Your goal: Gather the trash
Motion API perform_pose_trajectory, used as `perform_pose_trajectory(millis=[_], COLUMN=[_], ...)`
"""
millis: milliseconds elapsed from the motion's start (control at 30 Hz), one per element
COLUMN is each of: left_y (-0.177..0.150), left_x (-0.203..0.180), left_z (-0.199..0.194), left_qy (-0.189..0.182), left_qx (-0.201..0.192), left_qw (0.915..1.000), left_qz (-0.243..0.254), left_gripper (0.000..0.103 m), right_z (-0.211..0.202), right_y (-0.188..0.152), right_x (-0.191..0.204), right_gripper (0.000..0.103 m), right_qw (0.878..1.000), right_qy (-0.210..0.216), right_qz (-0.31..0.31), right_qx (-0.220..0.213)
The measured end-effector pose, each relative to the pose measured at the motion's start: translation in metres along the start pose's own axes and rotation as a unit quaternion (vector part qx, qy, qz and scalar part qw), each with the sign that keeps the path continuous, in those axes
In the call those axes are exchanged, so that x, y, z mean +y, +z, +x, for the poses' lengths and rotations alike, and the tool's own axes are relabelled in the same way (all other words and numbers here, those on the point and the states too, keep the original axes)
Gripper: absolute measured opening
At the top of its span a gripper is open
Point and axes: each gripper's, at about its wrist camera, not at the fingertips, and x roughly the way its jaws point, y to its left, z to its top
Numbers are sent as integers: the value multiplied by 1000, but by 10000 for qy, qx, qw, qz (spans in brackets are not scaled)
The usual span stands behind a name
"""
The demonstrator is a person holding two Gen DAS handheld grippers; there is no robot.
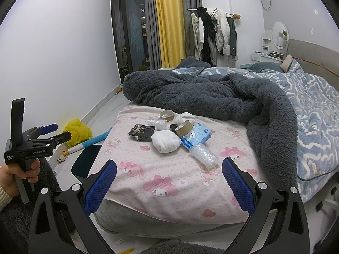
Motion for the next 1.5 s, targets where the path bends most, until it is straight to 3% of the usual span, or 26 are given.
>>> perform_pose_trajectory(millis=[1500], left_y=[0], left_x=[1], left_z=[0], left_qy=[-17], left_qx=[10], left_qw=[10000], left_qz=[-16], left_gripper=[100], right_z=[4], right_y=[-1], right_x=[1], right_gripper=[100], right_qw=[10000], right_qy=[11], right_qz=[6], right_qx=[25])
